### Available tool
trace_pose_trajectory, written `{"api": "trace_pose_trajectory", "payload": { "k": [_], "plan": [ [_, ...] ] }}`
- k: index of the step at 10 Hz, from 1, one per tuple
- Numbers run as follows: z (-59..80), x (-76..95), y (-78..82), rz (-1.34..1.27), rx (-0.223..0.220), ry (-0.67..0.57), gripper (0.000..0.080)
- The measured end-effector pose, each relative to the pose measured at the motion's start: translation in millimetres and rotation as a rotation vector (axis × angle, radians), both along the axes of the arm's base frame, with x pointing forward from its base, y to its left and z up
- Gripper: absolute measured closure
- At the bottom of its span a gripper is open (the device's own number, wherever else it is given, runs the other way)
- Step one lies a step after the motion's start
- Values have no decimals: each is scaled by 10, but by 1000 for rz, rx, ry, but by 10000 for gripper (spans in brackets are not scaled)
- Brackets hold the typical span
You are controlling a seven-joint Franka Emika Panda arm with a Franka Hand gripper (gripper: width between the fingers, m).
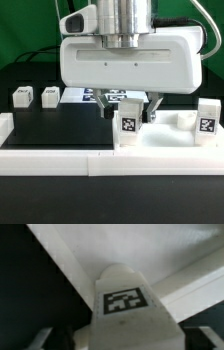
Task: Assemble square table
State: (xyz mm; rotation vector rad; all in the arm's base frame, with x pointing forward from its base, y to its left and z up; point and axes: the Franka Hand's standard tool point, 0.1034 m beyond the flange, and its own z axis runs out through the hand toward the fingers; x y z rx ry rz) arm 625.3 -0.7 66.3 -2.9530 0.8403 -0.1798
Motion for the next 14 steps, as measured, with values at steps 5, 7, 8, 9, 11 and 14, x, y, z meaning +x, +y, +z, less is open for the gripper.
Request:
{"api": "trace_pose_trajectory", "payload": {
  "k": [5, 7, 8, 9, 11, 14],
  "plan": [
    [-8, -8, -22, -324, 45, 13, 511],
    [-7, -19, -38, -550, 80, 40, 511],
    [-9, -15, -49, -684, 98, 66, 511],
    [-13, -22, -64, -814, 126, 87, 509],
    [-19, -23, -69, -1117, 194, 132, 509],
    [-20, -20, -30, -1475, 264, 194, 508]
  ]
}}
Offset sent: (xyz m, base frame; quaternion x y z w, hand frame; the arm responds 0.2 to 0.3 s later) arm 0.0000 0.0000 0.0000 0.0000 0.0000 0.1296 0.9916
